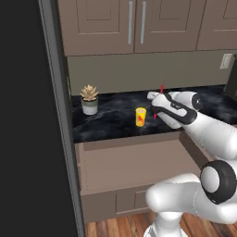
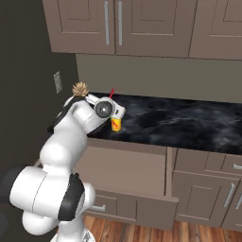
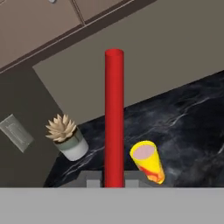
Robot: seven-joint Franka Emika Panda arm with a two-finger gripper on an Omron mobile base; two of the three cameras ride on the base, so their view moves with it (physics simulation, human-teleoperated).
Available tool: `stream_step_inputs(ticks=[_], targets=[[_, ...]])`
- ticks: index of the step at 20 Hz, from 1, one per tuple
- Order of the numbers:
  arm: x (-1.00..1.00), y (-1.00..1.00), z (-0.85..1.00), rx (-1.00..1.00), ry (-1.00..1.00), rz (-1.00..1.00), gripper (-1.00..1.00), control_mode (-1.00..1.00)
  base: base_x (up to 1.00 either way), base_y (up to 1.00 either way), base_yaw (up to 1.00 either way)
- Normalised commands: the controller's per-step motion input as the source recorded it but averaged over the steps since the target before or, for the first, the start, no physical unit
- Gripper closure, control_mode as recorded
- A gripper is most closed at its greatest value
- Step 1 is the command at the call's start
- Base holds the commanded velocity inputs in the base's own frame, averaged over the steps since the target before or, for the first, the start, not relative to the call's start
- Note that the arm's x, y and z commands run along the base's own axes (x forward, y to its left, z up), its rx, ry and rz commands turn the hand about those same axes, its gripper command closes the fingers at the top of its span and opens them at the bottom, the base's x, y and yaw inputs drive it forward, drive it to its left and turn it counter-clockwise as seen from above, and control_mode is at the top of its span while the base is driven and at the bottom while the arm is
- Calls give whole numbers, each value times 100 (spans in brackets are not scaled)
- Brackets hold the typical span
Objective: Pick up the straw from the left drawer and put it inside the smoothie cup.
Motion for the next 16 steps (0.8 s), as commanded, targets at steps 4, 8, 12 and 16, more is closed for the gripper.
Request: stream_step_inputs(ticks=[4, 8, 12, 16], targets=[[1, 0, -5, -7, -13, 18, 100, -100, 0, 0, 0], [34, -17, -13, 5, -2, 1, 100, -100, 0, 0, 0], [3, 4, -9, -1, -6, 0, 100, -100, 0, 0, 0], [4, 7, -18, -9, -16, 5, 100, -100, 0, 0, 0]])
